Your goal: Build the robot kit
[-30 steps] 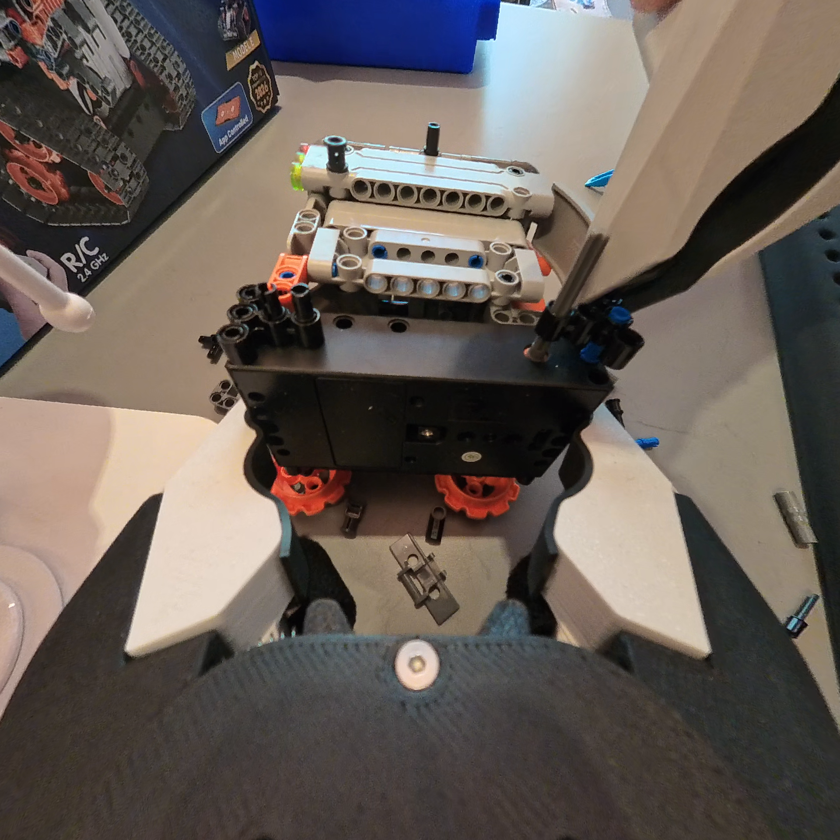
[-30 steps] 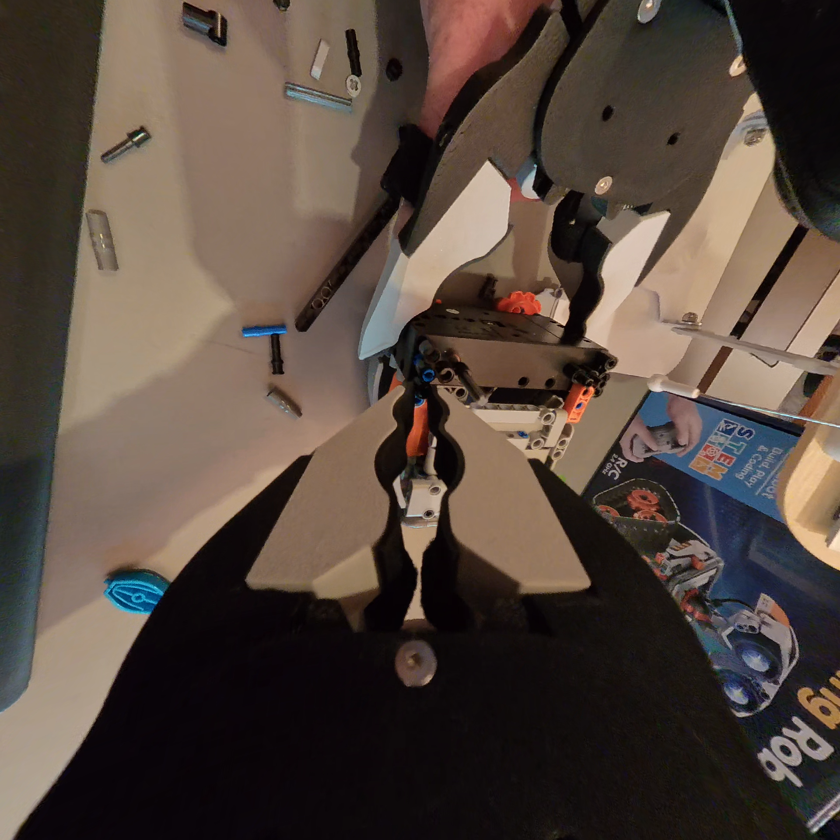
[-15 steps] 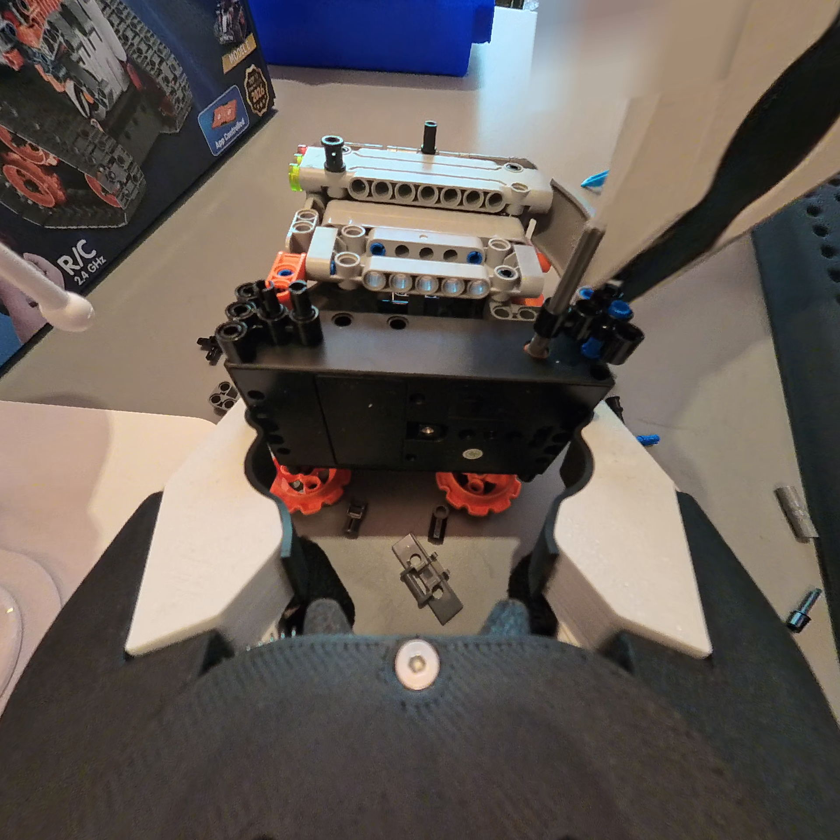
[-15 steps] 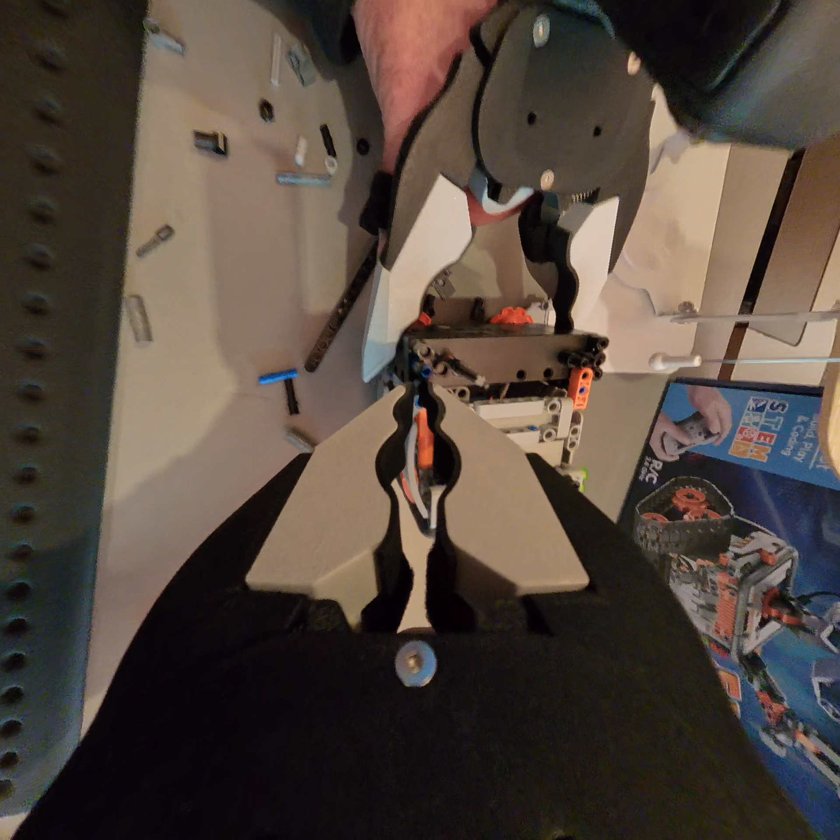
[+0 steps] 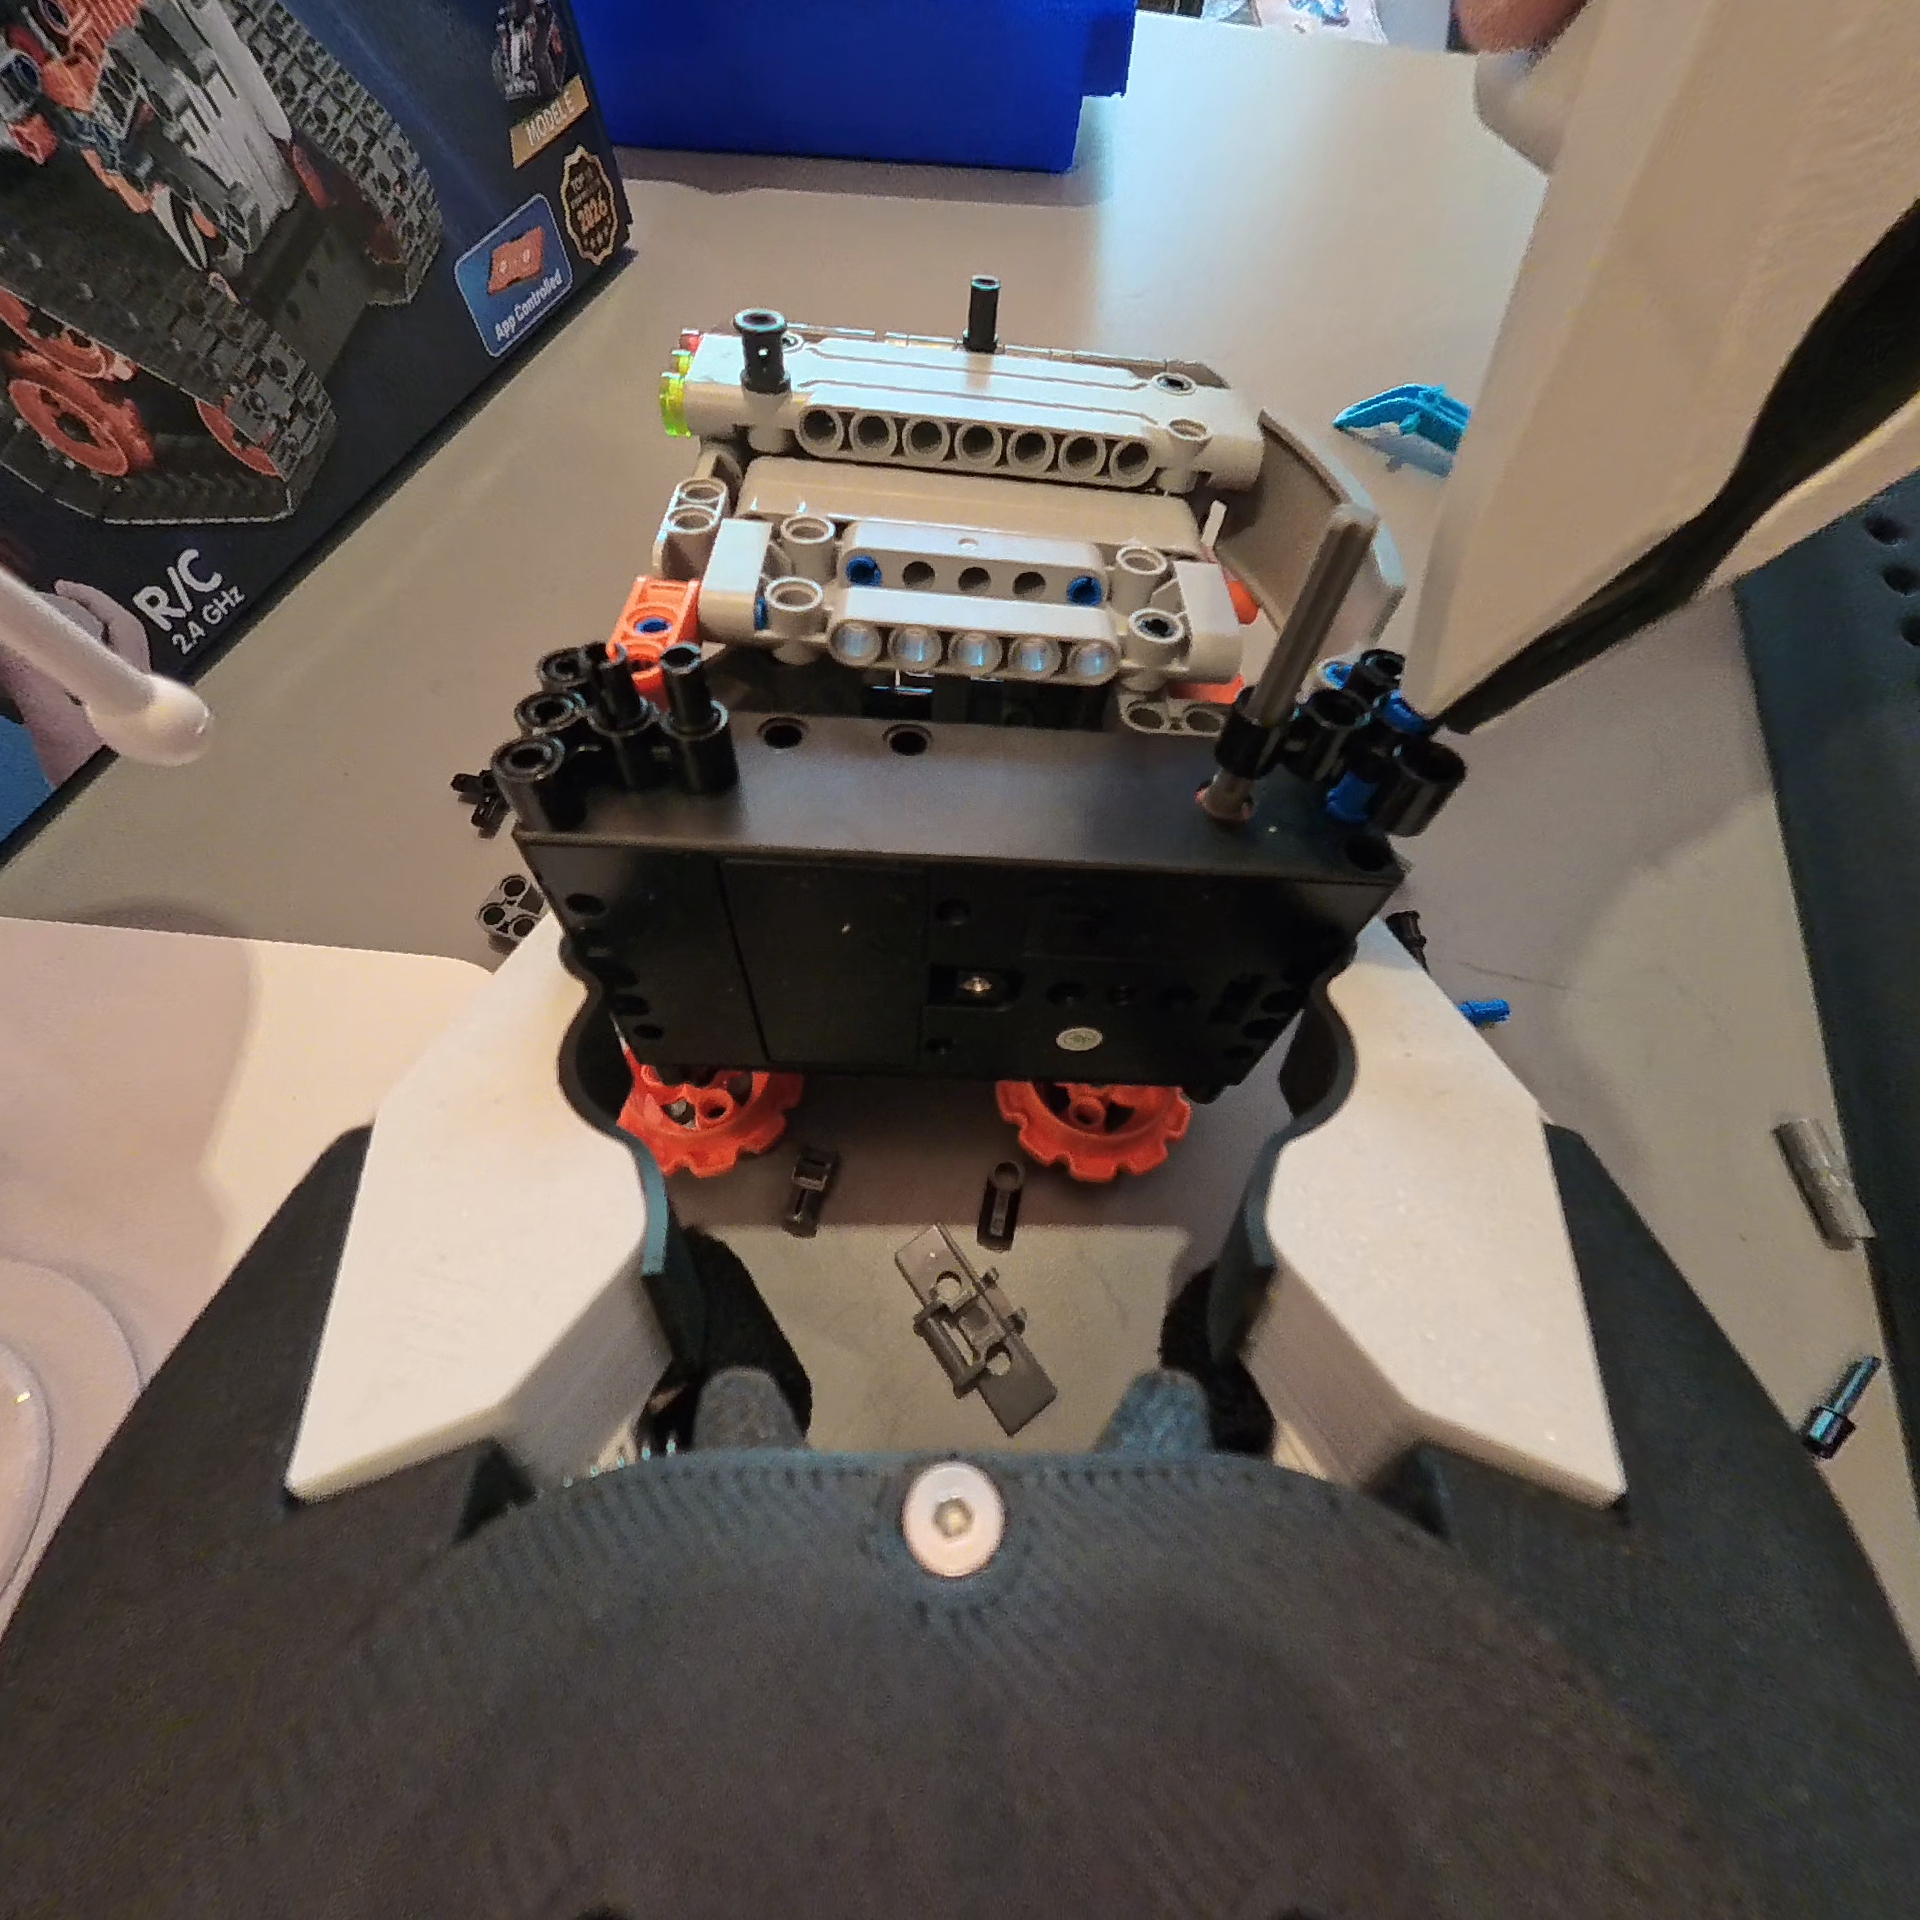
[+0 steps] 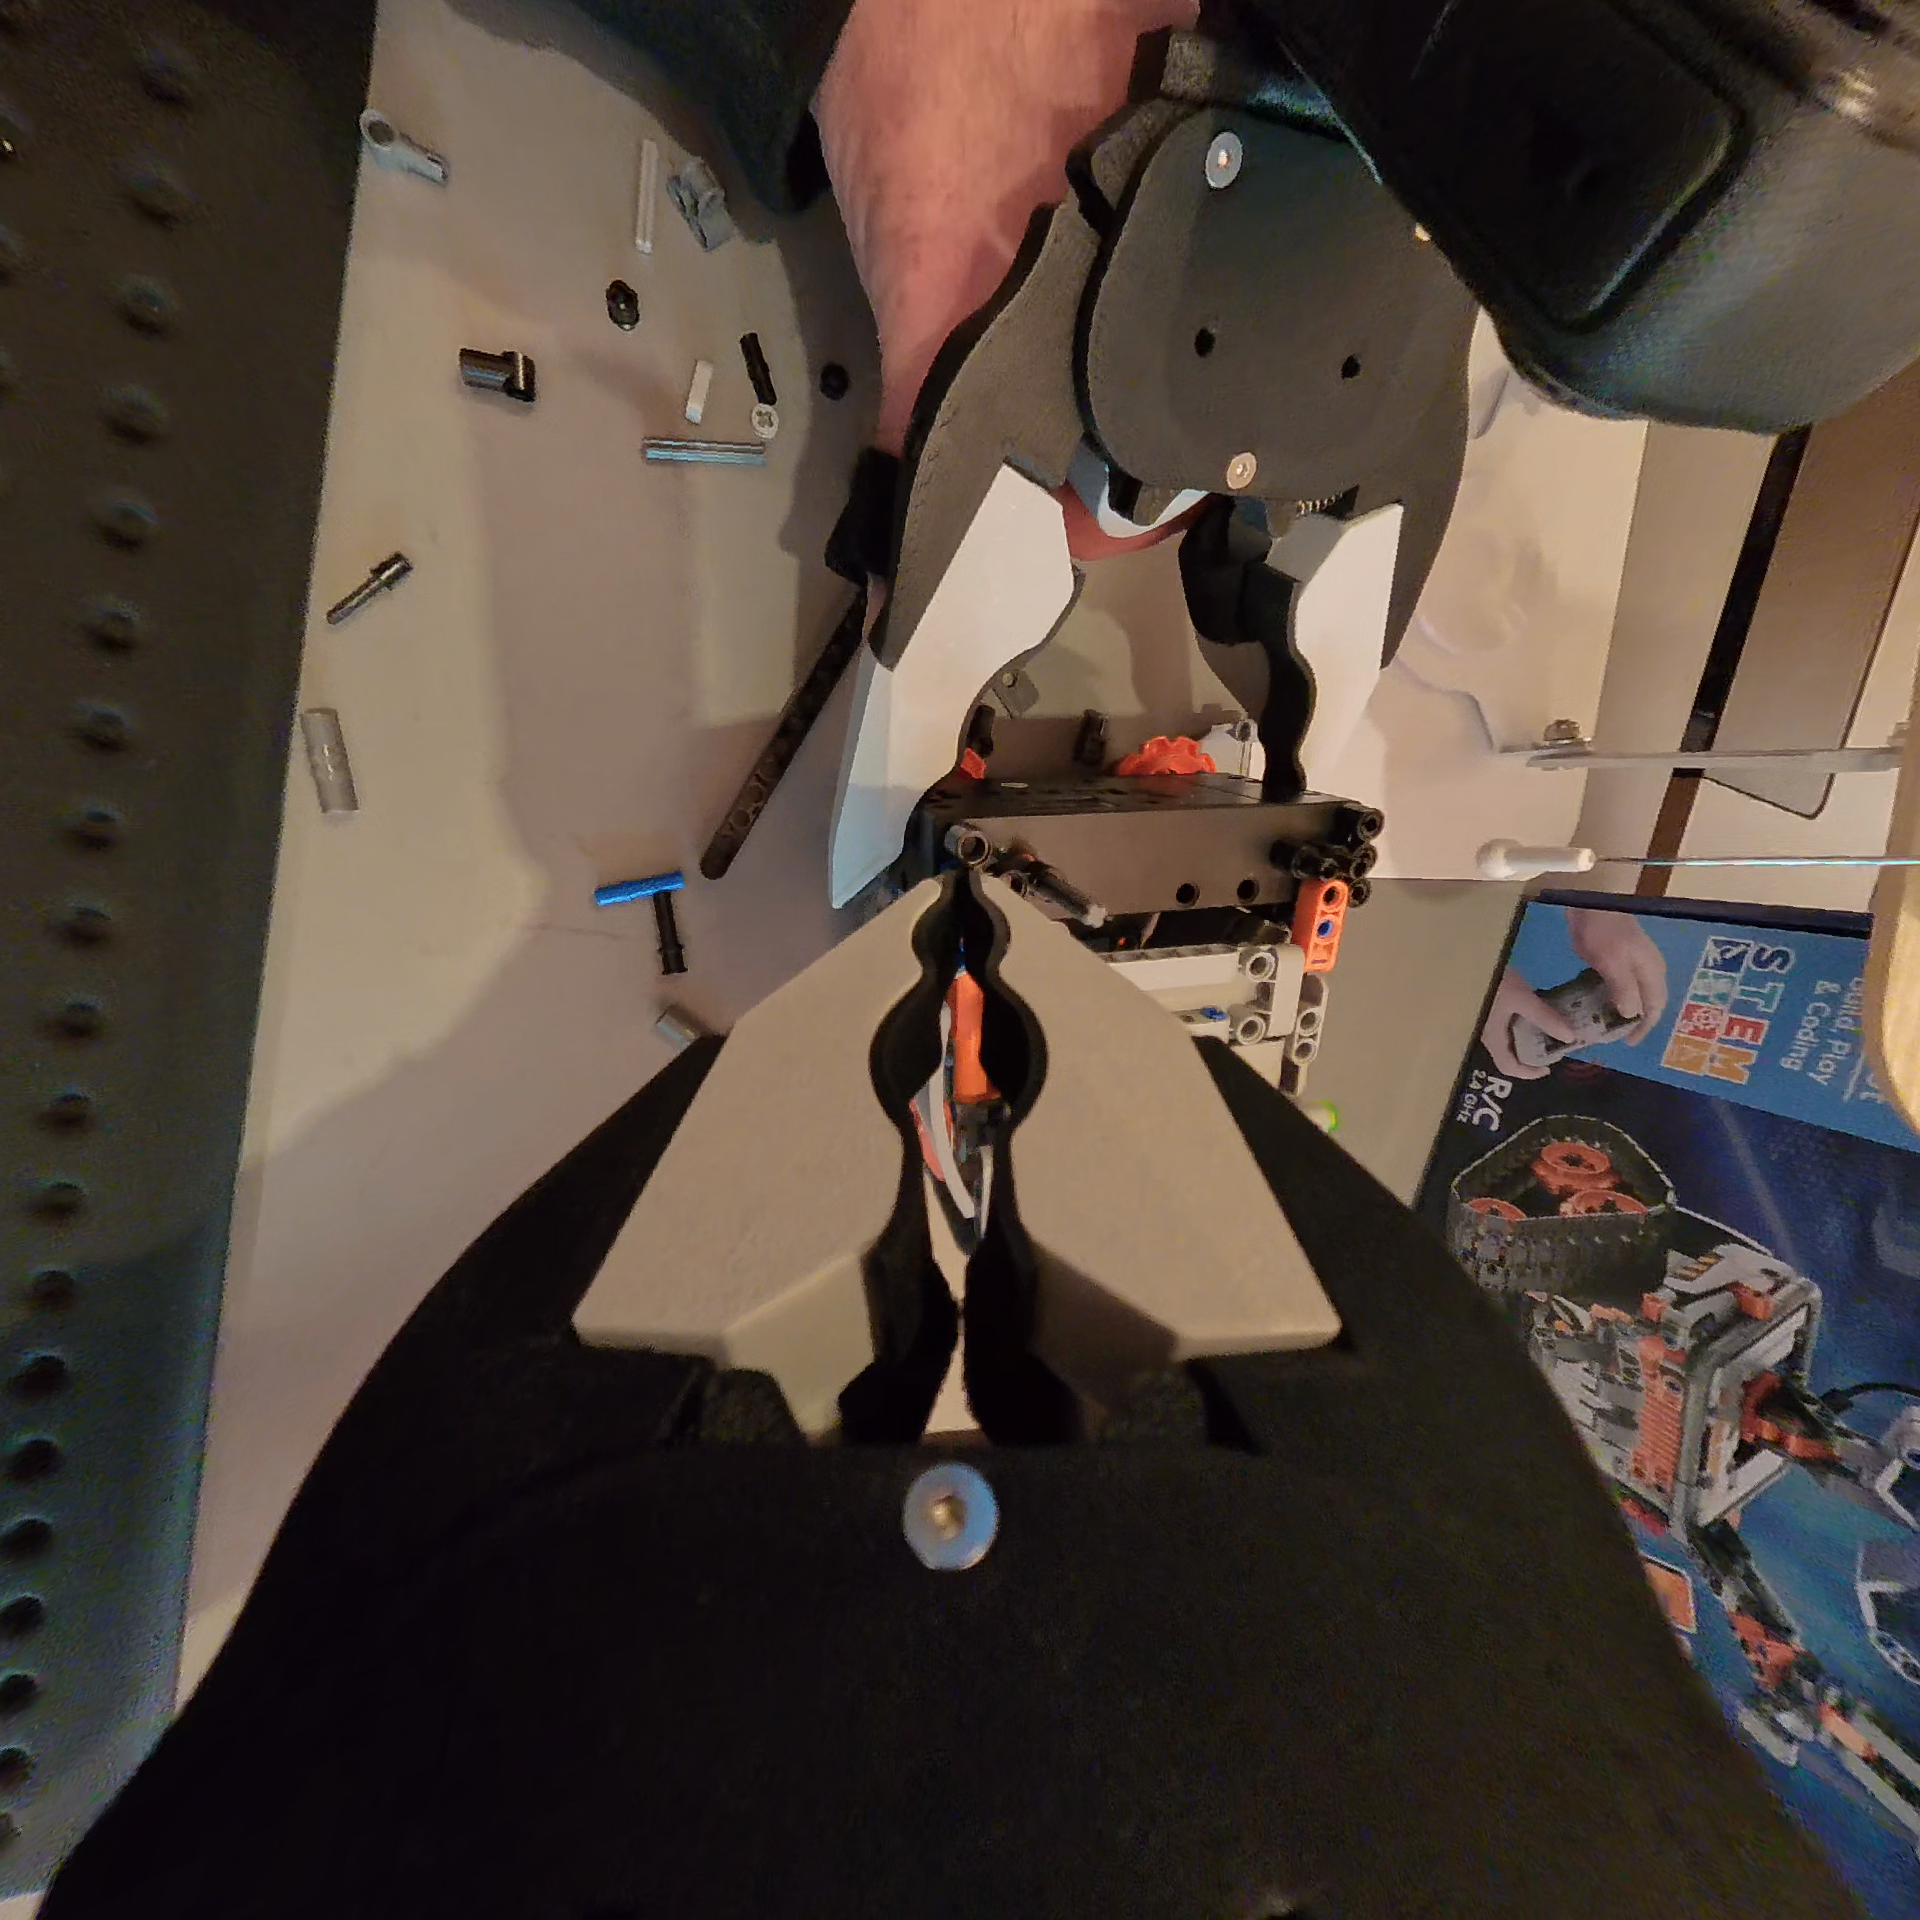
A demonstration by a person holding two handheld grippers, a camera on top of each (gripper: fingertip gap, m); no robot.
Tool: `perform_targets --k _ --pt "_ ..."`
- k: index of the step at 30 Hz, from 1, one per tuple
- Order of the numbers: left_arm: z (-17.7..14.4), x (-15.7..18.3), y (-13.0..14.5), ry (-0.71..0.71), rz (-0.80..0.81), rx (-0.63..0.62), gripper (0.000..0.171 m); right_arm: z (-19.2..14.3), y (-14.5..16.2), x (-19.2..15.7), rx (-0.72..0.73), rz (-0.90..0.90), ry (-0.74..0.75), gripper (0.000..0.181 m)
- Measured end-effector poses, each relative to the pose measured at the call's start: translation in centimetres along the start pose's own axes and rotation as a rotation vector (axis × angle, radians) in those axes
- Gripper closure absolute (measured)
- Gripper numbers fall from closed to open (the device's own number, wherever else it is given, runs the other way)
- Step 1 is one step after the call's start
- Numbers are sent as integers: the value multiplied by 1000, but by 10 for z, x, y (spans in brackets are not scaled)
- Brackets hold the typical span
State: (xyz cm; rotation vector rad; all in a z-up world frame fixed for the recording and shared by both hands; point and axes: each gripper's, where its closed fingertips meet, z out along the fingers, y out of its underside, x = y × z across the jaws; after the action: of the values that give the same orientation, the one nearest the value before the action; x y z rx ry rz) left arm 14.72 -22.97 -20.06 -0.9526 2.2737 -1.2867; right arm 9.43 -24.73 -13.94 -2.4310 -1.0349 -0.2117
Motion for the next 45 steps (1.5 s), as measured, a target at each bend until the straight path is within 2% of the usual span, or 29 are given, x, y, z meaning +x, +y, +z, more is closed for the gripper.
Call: perform_targets --k 7,15,22,23,24,28,30,35,45 --pt "0 0 0 -3 -8 -4 43 1 0 0 -55 -18 -49 181" --pt "0 0 0 6 -13 -1 43 2 -1 0 -101 -108 45 181" --pt "1 1 -1 7 -5 2 42 -1 1 0 -32 -35 60 181" --pt "2 1 -1 9 -2 1 42 -2 0 -2 -20 -21 56 169" --pt "2 1 -1 11 -3 4 42 -3 0 -2 -22 -15 66 166" --pt "2 1 -1 8 0 2 42 -1 2 -2 -30 17 76 165" --pt "2 1 -1 7 1 0 42 4 6 3 -51 40 128 167" --pt "2 1 -1 5 -1 3 42 5 5 5 -7 93 156 169" --pt "2 0 -2 -10 -14 2 43 7 6 7 5 79 295 169"
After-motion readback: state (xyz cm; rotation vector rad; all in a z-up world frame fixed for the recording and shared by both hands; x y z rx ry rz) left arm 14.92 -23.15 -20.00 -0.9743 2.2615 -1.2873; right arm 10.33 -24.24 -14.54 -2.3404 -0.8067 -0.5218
